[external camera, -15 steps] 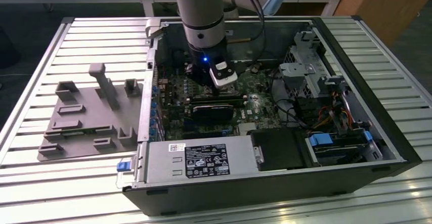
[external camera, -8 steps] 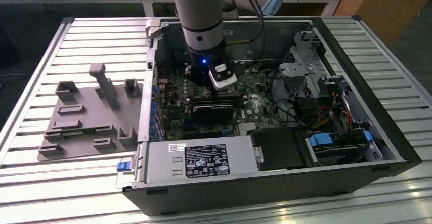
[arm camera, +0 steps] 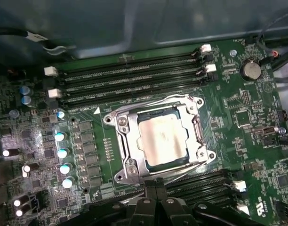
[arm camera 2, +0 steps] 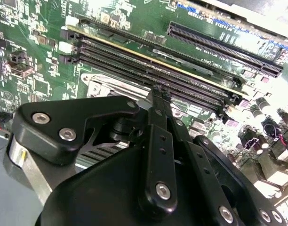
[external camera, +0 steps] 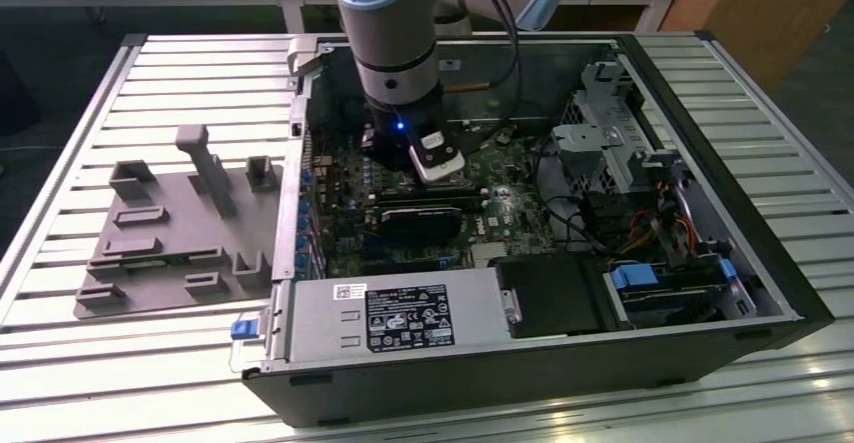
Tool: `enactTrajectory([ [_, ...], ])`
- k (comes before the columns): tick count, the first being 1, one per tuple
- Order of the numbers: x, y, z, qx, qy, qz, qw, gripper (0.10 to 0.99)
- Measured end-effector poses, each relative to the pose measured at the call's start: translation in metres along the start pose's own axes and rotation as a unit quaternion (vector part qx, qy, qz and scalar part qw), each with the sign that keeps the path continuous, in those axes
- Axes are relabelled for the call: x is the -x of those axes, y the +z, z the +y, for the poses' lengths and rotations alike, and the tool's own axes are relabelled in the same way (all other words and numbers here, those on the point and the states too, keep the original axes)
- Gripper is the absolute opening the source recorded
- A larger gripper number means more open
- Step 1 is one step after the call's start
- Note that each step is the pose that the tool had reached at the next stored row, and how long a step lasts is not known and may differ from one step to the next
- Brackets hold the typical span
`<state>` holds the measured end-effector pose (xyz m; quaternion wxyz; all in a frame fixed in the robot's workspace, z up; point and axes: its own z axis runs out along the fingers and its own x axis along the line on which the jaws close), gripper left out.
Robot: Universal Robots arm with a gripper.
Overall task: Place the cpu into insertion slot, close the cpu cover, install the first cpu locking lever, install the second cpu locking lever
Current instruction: 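Install the second cpu locking lever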
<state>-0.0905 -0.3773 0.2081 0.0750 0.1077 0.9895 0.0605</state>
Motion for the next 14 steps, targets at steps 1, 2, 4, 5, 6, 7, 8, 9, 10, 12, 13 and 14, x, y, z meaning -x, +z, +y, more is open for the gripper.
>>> enactTrajectory([
  [1,-0.0002,-0.0002,-0.0012,0.0027,0.000,0.0006,1.0000,0.102],
  [2,-0.0004,-0.0004,-0.0025,0.0052,0.000,0.0011,1.0000,0.102],
  [4,-0.0004,-0.0008,-0.0054,0.0106,0.001,0.0022,0.9999,0.102],
  [5,-0.0003,-0.0009,-0.0069,0.0132,0.001,0.0027,0.9999,0.102],
  [6,-0.0002,-0.0011,-0.0084,0.0158,0.002,0.0032,0.9999,0.102],
  [7,-0.0002,-0.0013,-0.0099,0.0184,0.002,0.0038,0.9998,0.102],
  [8,-0.0002,-0.0015,-0.0114,0.0220,0.003,0.0045,0.9997,0.102],
  [9,-0.0003,-0.0017,-0.0128,0.0254,0.003,0.0052,0.9997,0.102],
  [10,-0.0006,-0.0018,-0.0142,0.0282,0.003,0.0058,0.9996,0.102],
  [12,-0.0017,-0.0024,-0.0184,0.0362,0.004,0.0074,0.9993,0.102],
  [13,-0.0022,-0.0027,-0.0199,0.0390,0.005,0.0080,0.9992,0.102],
  [14,-0.0027,-0.0028,-0.0209,0.0415,0.005,0.0086,0.9991,0.102],
])
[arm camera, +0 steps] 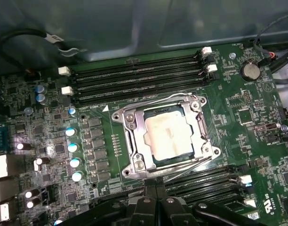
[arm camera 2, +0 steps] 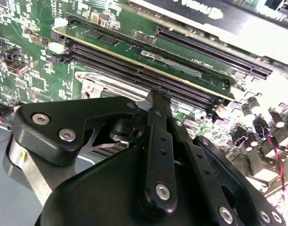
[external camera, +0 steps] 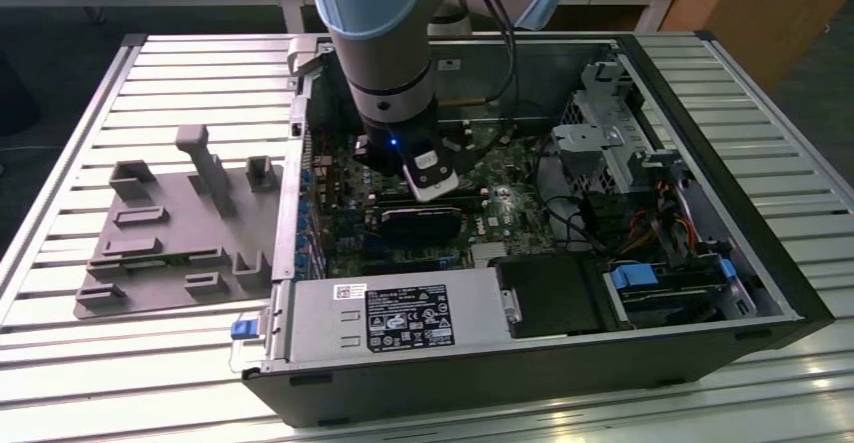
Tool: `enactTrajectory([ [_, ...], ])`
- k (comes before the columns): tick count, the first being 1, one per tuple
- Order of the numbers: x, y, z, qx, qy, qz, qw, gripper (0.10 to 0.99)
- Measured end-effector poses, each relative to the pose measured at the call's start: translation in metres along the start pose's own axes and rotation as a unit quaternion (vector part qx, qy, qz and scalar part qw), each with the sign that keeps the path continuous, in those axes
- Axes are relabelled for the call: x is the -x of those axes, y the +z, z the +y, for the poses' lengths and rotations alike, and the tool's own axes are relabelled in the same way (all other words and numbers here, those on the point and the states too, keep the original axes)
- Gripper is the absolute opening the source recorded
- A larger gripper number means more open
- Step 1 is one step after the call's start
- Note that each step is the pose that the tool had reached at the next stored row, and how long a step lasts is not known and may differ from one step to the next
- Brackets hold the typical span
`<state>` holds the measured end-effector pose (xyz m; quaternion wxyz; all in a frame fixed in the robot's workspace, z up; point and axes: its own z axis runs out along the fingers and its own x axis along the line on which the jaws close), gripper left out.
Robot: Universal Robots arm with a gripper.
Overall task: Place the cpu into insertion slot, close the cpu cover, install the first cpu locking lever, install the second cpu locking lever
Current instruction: 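Install the second cpu locking lever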
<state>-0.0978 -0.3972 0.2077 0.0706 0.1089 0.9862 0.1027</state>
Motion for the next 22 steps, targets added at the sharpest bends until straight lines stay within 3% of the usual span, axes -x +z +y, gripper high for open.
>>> enactTrajectory([
  [2,-0.0006,-0.0001,-0.0013,0.0066,0.001,0.0013,1.0000,0.102],
  [8,-0.0024,0.0002,-0.0051,0.0332,0.005,0.0069,0.9994,0.102],
  [16,-0.0027,-0.0010,-0.0137,0.0467,0.008,0.0096,0.9988,0.102],
  [22,-0.0047,0.0023,-0.0166,0.0612,0.010,0.0127,0.9980,0.102],
])
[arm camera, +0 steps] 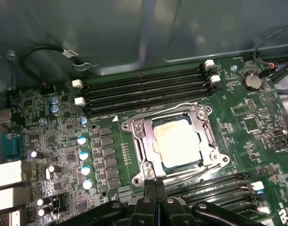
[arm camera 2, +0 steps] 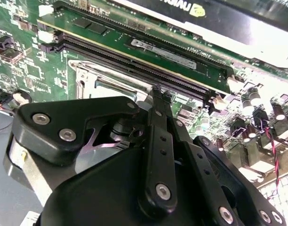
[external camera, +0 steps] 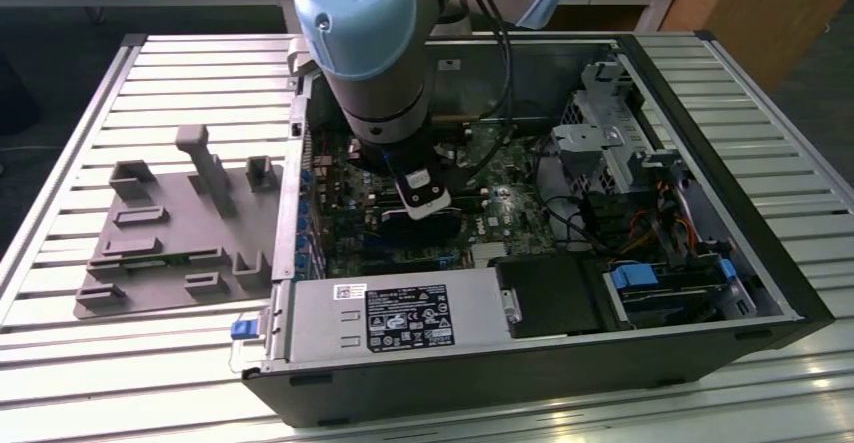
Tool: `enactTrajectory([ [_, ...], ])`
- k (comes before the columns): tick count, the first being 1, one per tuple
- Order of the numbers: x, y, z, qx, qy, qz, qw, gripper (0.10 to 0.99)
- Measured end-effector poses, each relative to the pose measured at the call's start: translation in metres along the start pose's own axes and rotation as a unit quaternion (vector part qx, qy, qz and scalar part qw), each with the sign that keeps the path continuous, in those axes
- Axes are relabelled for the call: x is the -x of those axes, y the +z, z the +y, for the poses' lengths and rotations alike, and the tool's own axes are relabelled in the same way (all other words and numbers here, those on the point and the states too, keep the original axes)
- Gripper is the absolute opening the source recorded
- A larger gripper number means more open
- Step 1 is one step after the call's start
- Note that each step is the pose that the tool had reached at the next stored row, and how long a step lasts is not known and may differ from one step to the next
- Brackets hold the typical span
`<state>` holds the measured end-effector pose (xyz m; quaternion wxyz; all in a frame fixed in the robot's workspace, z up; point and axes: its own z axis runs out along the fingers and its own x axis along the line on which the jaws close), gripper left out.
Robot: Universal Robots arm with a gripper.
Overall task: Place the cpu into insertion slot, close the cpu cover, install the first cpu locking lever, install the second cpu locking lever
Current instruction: 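Install the second cpu locking lever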
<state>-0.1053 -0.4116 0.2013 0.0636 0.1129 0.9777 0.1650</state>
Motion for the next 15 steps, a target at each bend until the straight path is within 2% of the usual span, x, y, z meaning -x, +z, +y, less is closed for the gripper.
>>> enactTrajectory([
  [2,-0.0010,0.0015,-0.0008,0.0015,0.000,0.0002,1.0000,0.102],
  [10,-0.0039,0.0059,-0.0024,0.0019,0.000,0.0004,1.0000,0.102],
  [15,-0.0053,0.0084,0.0002,0.0019,0.000,0.0005,1.0000,0.102],
])
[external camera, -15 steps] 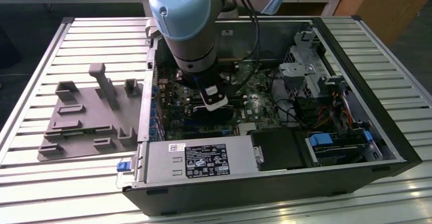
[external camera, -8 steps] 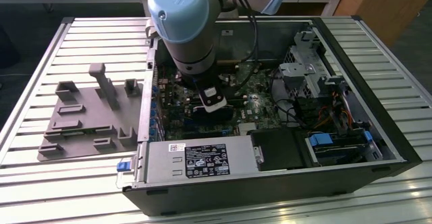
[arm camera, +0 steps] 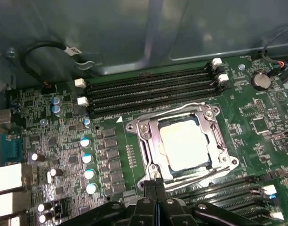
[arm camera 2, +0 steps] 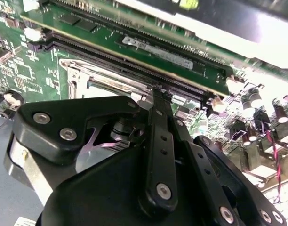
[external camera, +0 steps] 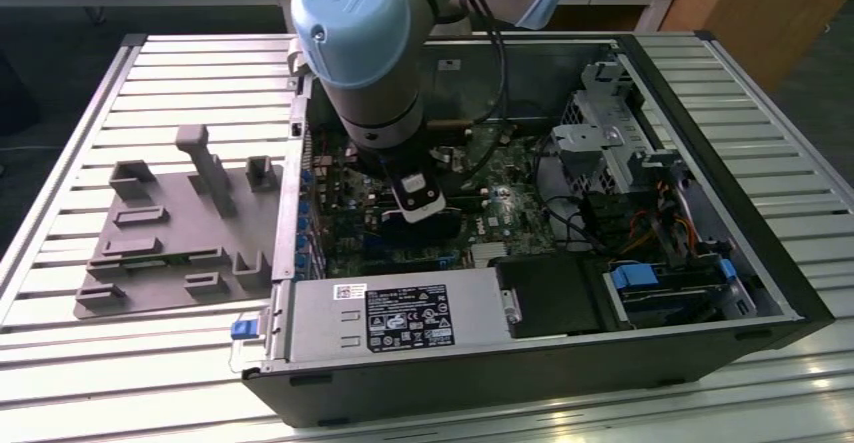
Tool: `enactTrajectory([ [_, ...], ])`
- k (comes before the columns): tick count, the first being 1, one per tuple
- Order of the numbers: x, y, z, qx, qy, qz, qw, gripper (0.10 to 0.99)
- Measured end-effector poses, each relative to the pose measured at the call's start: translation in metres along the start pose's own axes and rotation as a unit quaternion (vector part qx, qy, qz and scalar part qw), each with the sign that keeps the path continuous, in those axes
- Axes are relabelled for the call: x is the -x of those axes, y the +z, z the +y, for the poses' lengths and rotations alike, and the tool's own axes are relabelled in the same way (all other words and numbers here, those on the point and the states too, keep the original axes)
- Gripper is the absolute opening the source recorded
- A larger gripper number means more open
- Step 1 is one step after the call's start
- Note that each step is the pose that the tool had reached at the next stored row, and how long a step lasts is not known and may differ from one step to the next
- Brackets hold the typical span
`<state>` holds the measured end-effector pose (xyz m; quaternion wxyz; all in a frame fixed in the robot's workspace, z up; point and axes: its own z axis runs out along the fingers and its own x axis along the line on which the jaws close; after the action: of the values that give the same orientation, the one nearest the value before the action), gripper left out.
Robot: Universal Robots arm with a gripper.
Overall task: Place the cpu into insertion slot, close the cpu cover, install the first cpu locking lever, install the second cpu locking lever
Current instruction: 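Install the second cpu locking lever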
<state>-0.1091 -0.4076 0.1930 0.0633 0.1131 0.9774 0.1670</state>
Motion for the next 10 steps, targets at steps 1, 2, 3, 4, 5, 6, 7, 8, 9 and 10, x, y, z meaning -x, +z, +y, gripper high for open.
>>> enactTrajectory([
  [1,-0.0004,0.0006,0.0013,0.0000,0.000,0.0000,1.0000,0.102],
  [2,-0.0008,0.0011,0.0023,0.0001,0.000,0.0000,1.0000,0.102],
  [3,-0.0012,0.0018,0.0033,0.0004,0.000,-0.0001,1.0000,0.102],
  [4,-0.0014,0.0022,0.0035,0.0003,0.000,-0.0001,1.0000,0.102],
  [5,-0.0018,0.0024,0.0036,0.0002,0.000,-0.0001,1.0000,0.102],
  [6,-0.0019,0.0024,0.0037,0.0002,0.000,-0.0001,1.0000,0.102],
  [7,-0.0020,0.0024,0.0037,0.0001,0.000,0.0000,1.0000,0.102],
  [8,-0.0020,0.0024,0.0038,0.0000,0.000,0.0000,1.0000,0.102],
  [9,-0.0020,0.0023,0.0038,0.0000,0.000,0.0000,1.0000,0.102],
  [10,-0.0020,0.0017,0.0040,-0.0001,0.000,0.0000,1.0000,0.102],
])
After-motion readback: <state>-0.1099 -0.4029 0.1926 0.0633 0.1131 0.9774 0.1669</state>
